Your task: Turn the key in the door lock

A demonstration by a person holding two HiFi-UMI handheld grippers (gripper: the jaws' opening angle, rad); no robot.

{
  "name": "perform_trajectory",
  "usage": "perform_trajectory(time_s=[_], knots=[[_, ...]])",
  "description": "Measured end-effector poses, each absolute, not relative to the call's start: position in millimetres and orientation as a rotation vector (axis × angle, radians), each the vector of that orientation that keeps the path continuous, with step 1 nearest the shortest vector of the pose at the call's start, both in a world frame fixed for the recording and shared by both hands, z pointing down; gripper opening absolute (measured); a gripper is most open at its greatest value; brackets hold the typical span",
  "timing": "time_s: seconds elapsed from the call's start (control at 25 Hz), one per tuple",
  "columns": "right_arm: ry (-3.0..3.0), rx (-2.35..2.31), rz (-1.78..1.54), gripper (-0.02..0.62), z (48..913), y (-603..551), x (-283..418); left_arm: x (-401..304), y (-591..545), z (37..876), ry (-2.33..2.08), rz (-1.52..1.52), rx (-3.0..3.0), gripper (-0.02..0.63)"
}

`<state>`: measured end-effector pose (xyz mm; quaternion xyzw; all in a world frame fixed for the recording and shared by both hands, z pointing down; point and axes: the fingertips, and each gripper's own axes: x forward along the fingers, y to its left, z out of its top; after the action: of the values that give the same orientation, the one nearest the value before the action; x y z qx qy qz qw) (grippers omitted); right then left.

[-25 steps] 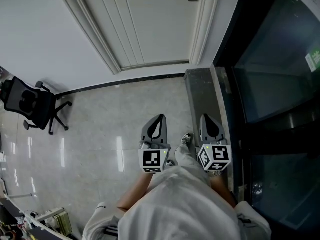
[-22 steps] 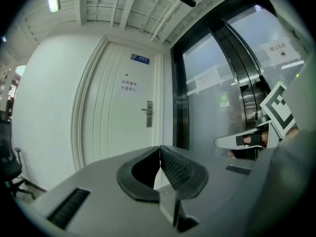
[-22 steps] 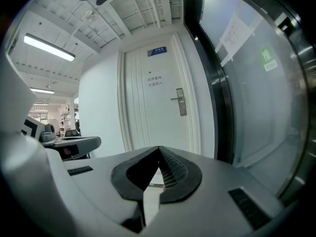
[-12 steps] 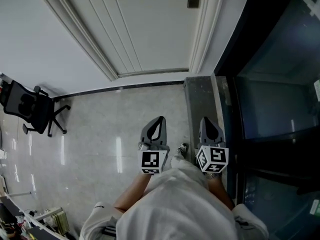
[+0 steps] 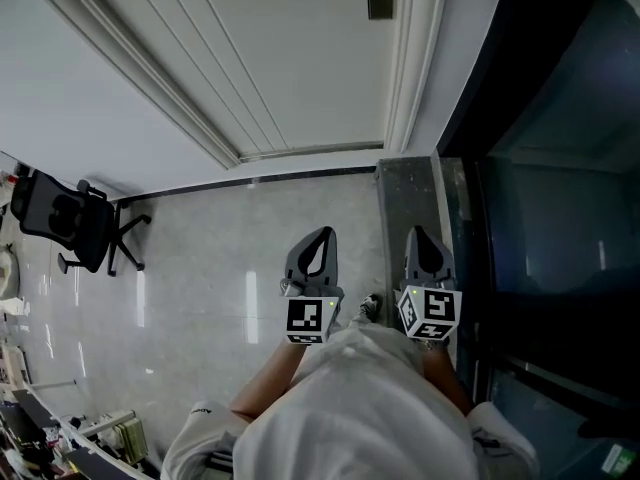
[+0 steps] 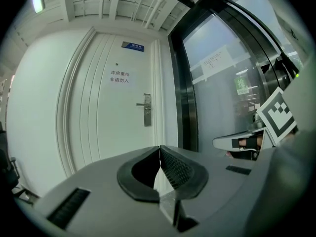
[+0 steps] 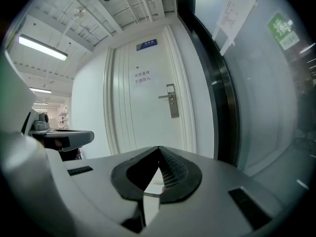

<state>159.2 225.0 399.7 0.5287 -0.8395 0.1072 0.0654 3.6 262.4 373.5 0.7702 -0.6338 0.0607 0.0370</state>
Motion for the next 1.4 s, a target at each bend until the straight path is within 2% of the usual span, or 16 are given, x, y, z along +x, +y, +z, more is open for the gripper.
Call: perform_trajectory(time_s=[0.6,1.4], knots=[[-2.525,1.515,0.358,0.002,424,158,138,-10,195,397,-1.926,0.219,2.337,0.011],[-2.442,1.668,0.356,0.002,400,-16,71,-83,-15,371,-1.781,0.080,2.472,0.009]])
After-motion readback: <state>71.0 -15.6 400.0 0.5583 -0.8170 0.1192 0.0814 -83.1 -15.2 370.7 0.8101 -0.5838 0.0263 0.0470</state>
